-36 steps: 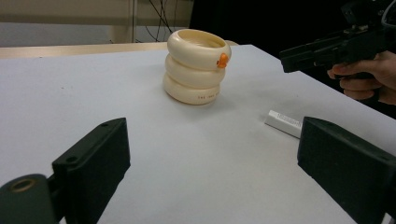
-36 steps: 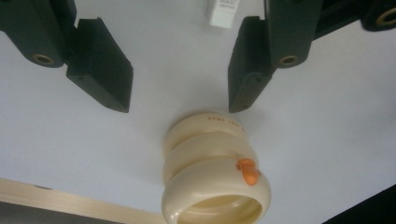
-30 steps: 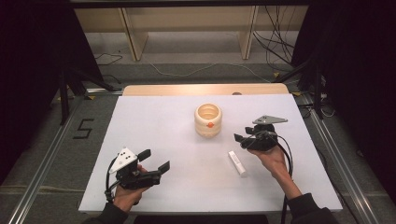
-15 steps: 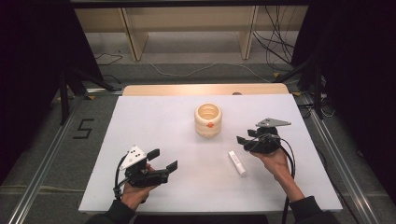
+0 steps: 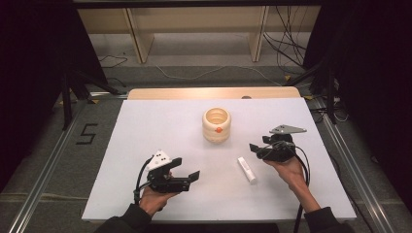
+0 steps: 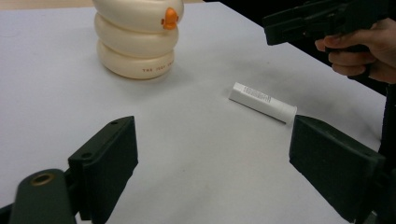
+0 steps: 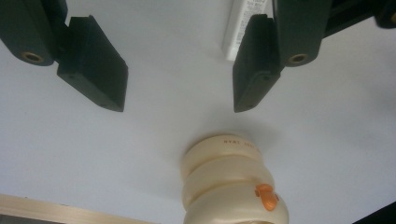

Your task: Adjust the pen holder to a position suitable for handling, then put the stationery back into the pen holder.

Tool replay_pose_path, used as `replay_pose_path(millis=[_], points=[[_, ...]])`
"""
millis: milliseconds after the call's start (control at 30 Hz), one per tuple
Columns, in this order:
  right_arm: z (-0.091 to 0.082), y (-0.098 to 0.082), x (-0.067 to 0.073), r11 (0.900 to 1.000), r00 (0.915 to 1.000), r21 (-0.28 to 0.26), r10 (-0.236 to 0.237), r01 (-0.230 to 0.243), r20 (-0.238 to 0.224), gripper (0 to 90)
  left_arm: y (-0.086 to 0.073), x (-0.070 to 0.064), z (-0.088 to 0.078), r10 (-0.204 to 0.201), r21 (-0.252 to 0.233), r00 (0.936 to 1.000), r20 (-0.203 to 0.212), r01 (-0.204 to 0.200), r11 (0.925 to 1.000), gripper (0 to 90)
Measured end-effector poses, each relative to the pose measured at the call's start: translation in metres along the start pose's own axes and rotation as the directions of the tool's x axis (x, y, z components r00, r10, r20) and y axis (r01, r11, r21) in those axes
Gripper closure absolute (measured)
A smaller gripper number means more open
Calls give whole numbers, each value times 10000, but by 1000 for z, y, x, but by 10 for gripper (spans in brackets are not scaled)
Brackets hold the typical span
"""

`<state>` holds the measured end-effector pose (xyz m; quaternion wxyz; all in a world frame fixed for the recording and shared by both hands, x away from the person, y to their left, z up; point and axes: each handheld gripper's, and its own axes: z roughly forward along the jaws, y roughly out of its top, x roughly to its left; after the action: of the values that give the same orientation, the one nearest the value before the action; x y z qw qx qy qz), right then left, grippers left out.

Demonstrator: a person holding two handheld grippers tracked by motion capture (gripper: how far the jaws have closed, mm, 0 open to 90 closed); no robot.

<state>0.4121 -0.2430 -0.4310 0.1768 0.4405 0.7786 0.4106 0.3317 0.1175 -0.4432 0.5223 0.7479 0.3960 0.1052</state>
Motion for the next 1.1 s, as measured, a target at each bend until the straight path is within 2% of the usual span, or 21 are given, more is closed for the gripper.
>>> replay_pose_path(millis=[367,833,1100], points=[[0,-3,-2,10000,10000,64,-29,29,45,372,5,-19,26,351,607,9982,496,-381,9974,152],[0,-5,-2,9999,9999,129,-66,65,88,380,2,-27,50,468,1186,9959,778,-558,9914,163],[3,-5,-3,9998,9999,161,-105,103,115,395,0,-38,65,787,1448,9909,1089,-942,9850,214]])
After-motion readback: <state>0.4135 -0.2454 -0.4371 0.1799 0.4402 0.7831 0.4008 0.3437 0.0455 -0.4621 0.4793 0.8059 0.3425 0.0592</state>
